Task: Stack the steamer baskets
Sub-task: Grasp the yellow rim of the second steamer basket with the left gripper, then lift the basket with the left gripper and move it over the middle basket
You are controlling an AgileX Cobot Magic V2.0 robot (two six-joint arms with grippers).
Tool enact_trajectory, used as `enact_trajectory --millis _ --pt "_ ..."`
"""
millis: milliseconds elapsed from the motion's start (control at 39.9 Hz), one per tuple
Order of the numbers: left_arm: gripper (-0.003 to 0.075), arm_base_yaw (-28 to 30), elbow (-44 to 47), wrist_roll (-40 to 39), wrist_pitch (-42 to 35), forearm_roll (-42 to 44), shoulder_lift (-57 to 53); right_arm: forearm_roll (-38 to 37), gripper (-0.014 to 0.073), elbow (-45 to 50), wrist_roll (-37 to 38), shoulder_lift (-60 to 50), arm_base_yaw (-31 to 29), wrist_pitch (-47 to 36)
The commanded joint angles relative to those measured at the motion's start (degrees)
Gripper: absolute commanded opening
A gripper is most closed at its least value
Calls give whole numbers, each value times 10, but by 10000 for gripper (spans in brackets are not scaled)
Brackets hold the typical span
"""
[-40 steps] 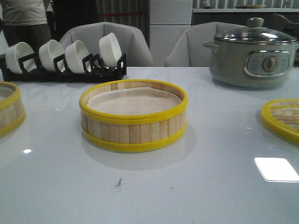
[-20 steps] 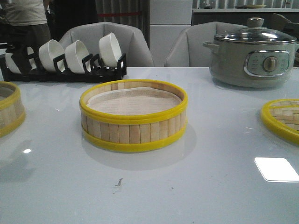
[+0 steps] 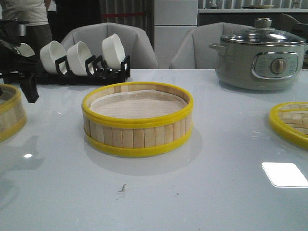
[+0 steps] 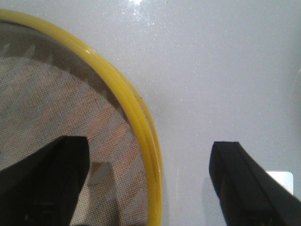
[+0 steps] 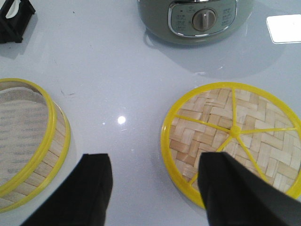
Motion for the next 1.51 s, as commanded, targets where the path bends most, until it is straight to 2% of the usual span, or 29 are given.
enact_trajectory --millis 0,401,627,728,803,928,954,1004,1204,1480 --pt "568 -3 -18 -6 -14 -9 -25 2 503 -22 -1 -8 1 -38" --pt "562 -3 -18 -6 -3 -10 -1 2 503 -22 -1 -8 1 -38" --pt "476 -3 -18 -6 0 -10 1 2 503 -22 -1 -8 1 -39" --pt "404 -3 -18 -6 4 -10 1 2 503 -22 -1 -8 1 -39" --pt "316 -3 -18 -6 5 -10 0 2 503 -22 -1 -8 1 -39" --pt "87 -3 -19 -6 6 -10 -4 2 503 -22 -1 -8 1 -39" --pt "74 -3 -20 -6 6 -10 -4 2 503 -22 -1 -8 1 -39" --pt "101 -3 -22 -6 6 -10 -6 2 503 -22 -1 -8 1 -39" --pt "89 -30 -58 -19 17 -5 -29 2 503 -22 -1 -8 1 -42" --pt "89 -132 -173 -19 79 -5 -41 2 503 -22 -1 -8 1 -43"
